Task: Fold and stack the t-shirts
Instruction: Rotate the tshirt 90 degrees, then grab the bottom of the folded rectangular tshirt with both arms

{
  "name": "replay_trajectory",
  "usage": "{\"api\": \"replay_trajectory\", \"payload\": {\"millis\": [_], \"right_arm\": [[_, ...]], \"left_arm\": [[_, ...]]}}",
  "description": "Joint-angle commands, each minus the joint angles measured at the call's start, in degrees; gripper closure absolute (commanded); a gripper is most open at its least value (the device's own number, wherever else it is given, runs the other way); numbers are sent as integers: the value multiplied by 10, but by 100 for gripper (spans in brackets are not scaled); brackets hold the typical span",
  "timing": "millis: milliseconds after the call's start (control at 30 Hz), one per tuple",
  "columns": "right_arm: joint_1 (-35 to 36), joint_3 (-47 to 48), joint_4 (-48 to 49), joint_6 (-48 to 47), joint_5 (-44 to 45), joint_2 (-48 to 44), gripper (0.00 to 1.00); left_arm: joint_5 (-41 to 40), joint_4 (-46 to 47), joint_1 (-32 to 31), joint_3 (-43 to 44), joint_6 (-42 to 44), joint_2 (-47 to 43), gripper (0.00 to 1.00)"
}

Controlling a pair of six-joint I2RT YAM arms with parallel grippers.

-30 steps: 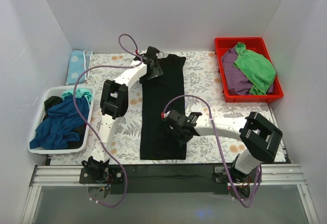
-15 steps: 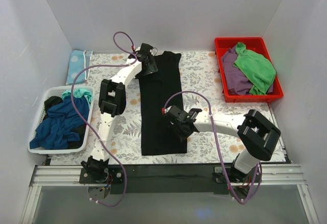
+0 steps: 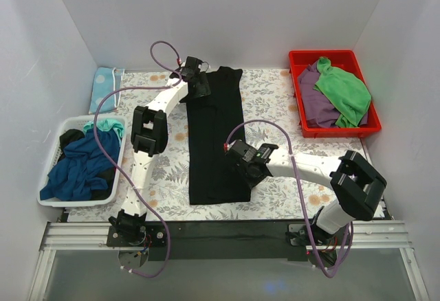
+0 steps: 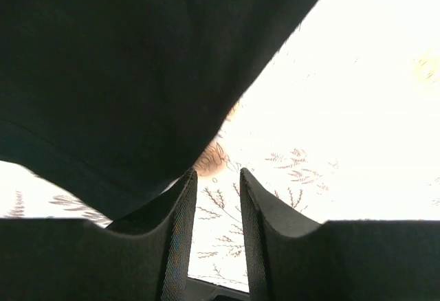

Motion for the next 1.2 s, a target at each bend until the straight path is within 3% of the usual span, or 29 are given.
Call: {"api": "replay_trajectory", "payload": {"millis": [0, 133, 333, 533, 733, 900, 1167], "right_arm": [[0, 61, -5, 8, 12, -15, 62], [0, 79, -6, 10, -5, -16, 62], [9, 84, 5, 12, -28, 1, 62], [35, 90, 16, 19, -28, 11, 62], [54, 85, 38, 26, -46, 30, 62], [62, 58, 51, 28, -54, 45, 62], [62, 6, 63, 34, -58, 44, 62]], "left_arm": [[3, 8, 5, -14, 17, -105, 12], [9, -10, -8, -88, 8, -178, 12], [0, -6, -67, -315, -21, -326, 12], [56, 22, -109, -541, -68, -471, 12], [85, 41, -122, -705, -74, -538, 12], [80, 38, -133, -733, -65, -552, 12], [45, -10, -137, -763, -83, -502, 12]]}}
